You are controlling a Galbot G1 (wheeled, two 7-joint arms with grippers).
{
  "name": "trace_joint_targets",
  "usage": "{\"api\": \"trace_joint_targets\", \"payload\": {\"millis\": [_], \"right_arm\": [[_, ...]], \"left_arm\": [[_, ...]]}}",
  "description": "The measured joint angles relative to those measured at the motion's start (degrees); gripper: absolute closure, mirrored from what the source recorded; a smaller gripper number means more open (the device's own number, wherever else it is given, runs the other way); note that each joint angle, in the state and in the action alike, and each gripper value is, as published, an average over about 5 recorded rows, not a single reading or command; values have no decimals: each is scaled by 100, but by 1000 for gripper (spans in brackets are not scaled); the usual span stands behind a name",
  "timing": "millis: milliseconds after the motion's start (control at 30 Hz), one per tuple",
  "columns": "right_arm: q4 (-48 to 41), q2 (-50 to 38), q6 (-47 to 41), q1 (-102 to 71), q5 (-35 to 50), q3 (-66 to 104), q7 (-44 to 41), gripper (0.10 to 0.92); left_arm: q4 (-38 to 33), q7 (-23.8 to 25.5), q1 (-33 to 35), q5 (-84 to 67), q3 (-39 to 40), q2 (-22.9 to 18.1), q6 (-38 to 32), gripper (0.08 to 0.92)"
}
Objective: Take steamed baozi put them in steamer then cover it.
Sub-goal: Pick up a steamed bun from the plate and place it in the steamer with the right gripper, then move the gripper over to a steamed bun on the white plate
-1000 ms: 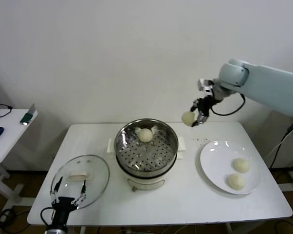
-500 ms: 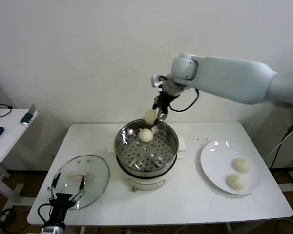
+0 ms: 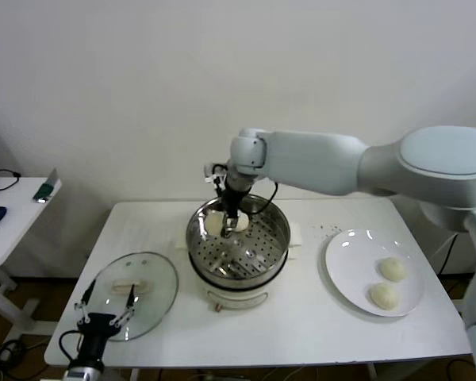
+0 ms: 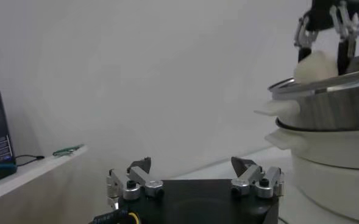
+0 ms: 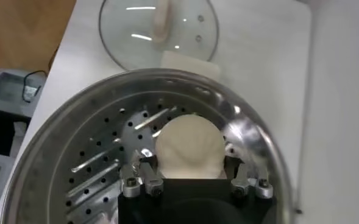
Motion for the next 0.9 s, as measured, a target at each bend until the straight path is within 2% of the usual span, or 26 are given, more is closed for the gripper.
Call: {"api": "trace_joint_targets", "payload": {"millis": [233,433,700,900], "right_arm": [[-36,122,7,-178,-80,-42,34,309],[-42,135,17,-208,-177,-48,34,211],[177,-66,88,17,-296,-51,-90,202],[651,-621,212,518,-376,-153,-273,203]], "left_arm": [[-6,0,-14,-9,-6,-31,2,177],[34,0,-35,-7,-2,-37,-1,177],[70,-1,-64,-5,-4,-30,6,177],[73,-3,-101,6,3,-25,30,177]]}}
